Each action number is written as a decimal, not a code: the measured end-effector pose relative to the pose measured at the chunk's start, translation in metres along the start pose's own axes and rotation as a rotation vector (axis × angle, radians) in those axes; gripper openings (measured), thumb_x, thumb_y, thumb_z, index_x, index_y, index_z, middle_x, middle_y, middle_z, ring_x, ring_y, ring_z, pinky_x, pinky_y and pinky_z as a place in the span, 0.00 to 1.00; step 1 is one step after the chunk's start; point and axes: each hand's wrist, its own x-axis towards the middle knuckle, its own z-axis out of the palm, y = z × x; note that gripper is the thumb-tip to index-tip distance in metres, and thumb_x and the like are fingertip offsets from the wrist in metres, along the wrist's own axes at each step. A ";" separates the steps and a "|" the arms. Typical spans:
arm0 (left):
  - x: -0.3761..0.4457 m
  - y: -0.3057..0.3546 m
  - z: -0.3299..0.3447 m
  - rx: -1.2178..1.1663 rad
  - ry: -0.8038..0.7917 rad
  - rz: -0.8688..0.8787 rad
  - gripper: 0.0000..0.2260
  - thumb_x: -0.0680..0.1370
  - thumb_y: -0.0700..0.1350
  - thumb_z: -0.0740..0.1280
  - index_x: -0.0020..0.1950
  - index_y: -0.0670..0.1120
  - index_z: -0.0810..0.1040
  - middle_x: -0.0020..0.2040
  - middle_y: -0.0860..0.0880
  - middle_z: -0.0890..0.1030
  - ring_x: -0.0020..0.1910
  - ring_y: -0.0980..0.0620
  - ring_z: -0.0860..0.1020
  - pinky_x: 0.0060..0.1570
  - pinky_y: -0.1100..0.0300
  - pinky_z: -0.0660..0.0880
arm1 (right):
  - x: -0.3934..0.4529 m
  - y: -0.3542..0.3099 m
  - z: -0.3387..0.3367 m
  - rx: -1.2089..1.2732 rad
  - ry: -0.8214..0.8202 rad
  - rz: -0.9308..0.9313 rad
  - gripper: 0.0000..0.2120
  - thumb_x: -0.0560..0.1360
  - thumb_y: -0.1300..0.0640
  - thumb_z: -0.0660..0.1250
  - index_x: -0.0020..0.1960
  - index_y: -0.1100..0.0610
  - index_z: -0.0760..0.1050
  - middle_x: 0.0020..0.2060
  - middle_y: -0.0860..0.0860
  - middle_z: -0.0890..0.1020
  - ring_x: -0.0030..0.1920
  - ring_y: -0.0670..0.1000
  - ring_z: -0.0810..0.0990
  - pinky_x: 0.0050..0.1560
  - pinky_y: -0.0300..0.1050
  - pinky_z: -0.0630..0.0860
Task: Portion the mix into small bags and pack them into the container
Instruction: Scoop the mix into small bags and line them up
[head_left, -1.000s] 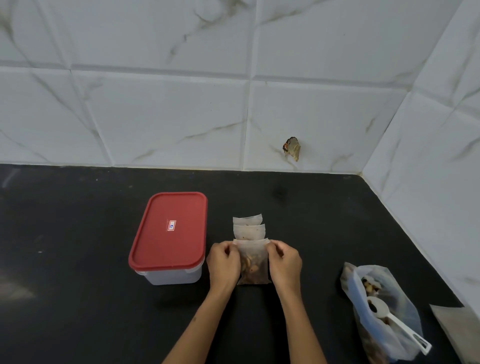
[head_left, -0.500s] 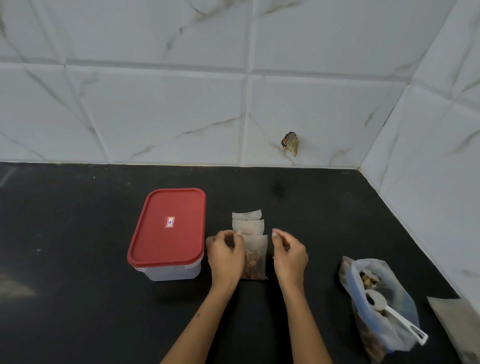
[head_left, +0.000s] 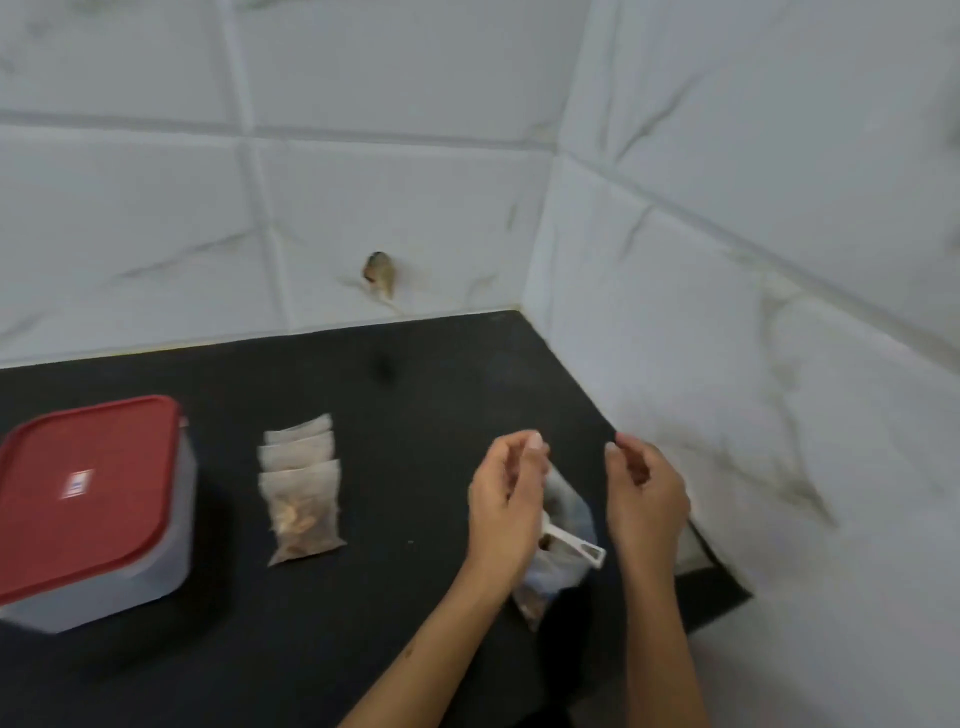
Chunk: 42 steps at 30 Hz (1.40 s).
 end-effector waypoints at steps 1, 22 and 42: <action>-0.009 -0.002 0.021 -0.078 -0.069 -0.105 0.08 0.81 0.44 0.62 0.52 0.42 0.79 0.46 0.47 0.82 0.45 0.54 0.80 0.49 0.62 0.77 | 0.009 0.013 -0.018 -0.092 0.040 0.034 0.11 0.76 0.60 0.65 0.57 0.60 0.79 0.50 0.56 0.83 0.49 0.53 0.80 0.49 0.38 0.70; -0.036 -0.065 0.137 0.168 -0.256 -0.522 0.32 0.77 0.68 0.51 0.72 0.49 0.65 0.66 0.49 0.73 0.64 0.50 0.72 0.67 0.52 0.67 | 0.033 0.105 -0.067 -0.629 -0.072 0.226 0.11 0.76 0.59 0.61 0.55 0.55 0.79 0.50 0.53 0.83 0.51 0.55 0.80 0.47 0.44 0.73; -0.011 0.004 0.057 -0.042 -0.107 -0.119 0.36 0.66 0.45 0.79 0.70 0.46 0.66 0.64 0.51 0.74 0.65 0.53 0.73 0.67 0.54 0.70 | 0.013 0.016 -0.054 0.261 -0.063 -0.043 0.07 0.74 0.64 0.67 0.45 0.54 0.73 0.40 0.47 0.79 0.41 0.44 0.78 0.41 0.31 0.74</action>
